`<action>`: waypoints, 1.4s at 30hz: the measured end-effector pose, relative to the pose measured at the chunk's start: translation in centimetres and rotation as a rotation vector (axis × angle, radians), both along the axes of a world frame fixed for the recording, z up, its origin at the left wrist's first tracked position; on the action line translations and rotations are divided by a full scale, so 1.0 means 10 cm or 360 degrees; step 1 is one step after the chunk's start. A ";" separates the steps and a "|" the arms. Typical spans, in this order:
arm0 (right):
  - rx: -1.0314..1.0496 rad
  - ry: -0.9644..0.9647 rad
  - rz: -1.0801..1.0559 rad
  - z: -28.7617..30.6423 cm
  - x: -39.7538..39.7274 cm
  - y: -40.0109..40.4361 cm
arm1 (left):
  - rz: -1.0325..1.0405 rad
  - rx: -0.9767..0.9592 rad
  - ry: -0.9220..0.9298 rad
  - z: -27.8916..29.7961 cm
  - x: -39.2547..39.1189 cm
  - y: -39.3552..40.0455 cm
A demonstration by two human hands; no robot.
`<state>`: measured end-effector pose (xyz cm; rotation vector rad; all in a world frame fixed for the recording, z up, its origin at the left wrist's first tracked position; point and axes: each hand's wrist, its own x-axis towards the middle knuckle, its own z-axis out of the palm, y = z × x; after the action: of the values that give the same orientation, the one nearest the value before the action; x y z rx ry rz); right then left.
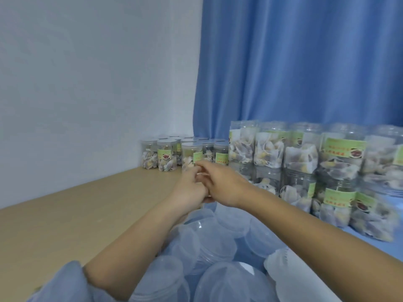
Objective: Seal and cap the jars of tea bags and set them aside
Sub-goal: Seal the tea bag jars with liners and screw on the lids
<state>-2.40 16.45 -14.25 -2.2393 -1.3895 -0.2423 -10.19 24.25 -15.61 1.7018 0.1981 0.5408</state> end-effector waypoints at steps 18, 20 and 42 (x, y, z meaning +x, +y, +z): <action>0.0351 0.0116 -0.0905 0.16 1.26 -2.73 | -0.0446 -0.0235 0.0171 0.21 1.45 -2.48; 0.0528 0.0139 -0.1021 0.16 1.45 -2.89 | -0.0425 -0.0409 0.0188 0.24 1.64 -2.67; 0.1086 -0.0122 -0.1203 0.15 2.11 -3.36 | -0.0268 -0.0582 0.0270 0.19 1.94 -3.06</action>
<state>18.74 -17.12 -12.80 -2.0364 -0.3179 -0.9040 9.25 -6.38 -13.72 1.3902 0.2560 0.2178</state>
